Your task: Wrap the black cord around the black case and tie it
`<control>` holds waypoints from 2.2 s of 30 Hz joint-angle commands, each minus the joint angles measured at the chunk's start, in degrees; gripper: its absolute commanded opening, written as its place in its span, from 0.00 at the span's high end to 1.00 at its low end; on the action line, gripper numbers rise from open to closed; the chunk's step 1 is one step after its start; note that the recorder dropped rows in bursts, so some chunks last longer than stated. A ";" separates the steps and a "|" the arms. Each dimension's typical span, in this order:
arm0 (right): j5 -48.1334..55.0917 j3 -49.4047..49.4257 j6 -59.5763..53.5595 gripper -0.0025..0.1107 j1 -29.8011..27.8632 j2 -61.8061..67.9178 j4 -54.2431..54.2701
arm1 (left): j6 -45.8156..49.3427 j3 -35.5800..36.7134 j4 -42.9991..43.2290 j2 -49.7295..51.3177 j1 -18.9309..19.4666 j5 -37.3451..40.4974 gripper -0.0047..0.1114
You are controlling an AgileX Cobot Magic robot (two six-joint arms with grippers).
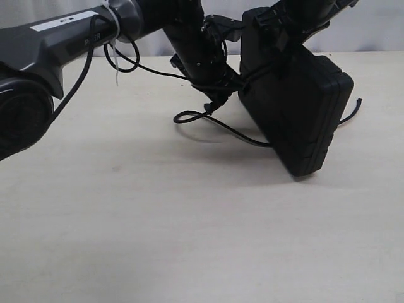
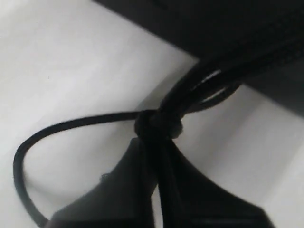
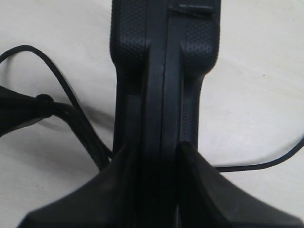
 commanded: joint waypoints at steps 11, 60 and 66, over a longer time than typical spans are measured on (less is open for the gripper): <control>0.41 0.02 -0.55 0.94 0.00 0.44 1.17 | -0.52 -0.54 8.40 -0.26 -0.30 -5.81 0.96; 0.41 3.24 0.01 0.94 -0.12 -0.12 1.59 | -44.40 16.21 90.22 -4.16 -19.68 -11.21 0.96; 0.41 3.24 0.01 0.94 -0.12 -0.12 2.88 | -43.50 16.21 88.19 -5.31 -21.20 -12.40 0.96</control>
